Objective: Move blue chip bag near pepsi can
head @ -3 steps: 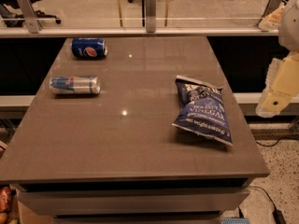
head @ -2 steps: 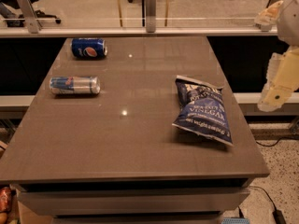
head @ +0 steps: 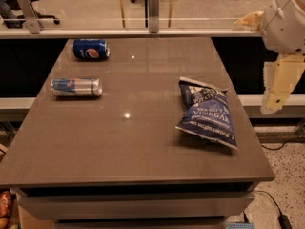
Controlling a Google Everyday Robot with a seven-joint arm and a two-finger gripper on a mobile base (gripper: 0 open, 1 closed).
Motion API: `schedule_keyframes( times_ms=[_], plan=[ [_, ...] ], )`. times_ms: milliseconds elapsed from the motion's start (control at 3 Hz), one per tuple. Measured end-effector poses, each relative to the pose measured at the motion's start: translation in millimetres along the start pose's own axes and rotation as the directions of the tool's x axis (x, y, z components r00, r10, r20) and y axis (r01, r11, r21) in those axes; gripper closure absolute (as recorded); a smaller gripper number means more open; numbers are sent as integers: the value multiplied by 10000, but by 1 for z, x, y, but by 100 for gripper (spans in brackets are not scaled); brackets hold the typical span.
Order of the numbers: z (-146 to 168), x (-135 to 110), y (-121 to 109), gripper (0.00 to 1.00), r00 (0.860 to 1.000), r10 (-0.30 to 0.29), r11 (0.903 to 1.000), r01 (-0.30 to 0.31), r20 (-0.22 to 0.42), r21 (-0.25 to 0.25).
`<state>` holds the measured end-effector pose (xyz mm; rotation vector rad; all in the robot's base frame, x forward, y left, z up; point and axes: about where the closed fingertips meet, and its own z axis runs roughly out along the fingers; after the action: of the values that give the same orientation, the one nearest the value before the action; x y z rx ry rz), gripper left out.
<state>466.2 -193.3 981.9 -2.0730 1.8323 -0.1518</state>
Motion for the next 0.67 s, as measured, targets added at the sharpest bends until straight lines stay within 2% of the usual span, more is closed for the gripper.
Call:
schedule_keyframes(
  times_ms=[333, 667],
  plan=[
    [25, -5, 5, 0, 9924, -1222, 9920, 1217, -140, -331],
    [50, -7, 12, 0, 9795, -1972, 9787, 1944, -398, -663]
  ],
)
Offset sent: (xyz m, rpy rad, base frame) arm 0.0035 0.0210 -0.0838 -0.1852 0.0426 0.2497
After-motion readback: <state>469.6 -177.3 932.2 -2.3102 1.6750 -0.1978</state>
